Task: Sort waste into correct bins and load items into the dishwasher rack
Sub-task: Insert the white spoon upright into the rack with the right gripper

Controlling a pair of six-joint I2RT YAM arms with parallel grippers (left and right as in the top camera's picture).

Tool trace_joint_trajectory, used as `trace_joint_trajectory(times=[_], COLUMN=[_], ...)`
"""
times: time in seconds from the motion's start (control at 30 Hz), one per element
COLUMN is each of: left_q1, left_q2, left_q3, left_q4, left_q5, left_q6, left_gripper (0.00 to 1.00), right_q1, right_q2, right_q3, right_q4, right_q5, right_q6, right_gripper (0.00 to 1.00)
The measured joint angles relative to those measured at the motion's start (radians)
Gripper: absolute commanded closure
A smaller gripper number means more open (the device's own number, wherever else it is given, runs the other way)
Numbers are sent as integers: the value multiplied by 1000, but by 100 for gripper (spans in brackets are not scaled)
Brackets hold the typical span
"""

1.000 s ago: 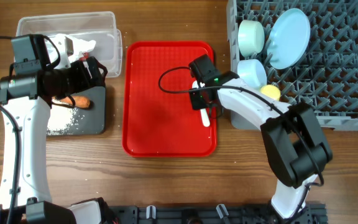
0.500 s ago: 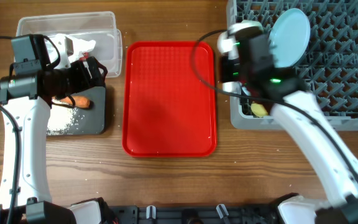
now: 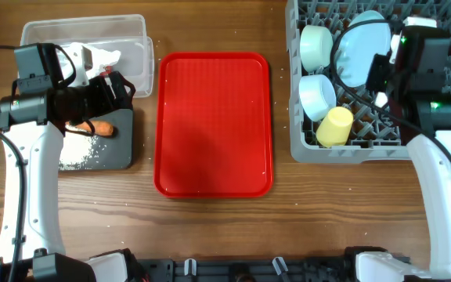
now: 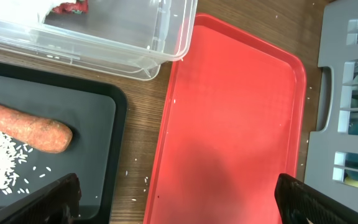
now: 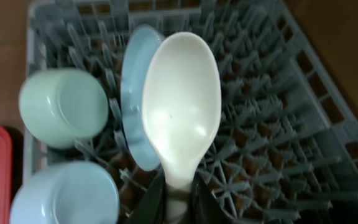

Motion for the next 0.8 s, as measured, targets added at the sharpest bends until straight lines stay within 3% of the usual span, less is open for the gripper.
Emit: trace_joint_trajectory(times=[0.43, 0.8], left_q1=[0, 0], left_q2=[0, 0], left_q3=[0, 0], left_q4=[0, 0], left_q5=[0, 0], left_q6=[0, 0], left_gripper=[0, 0], right_q1=[-145, -245], right_q2=[92, 171], right_q3=[0, 0], right_q4=[-25, -21], right_q5=[-48, -232], right_q6=[-4, -129], right_gripper=[96, 95])
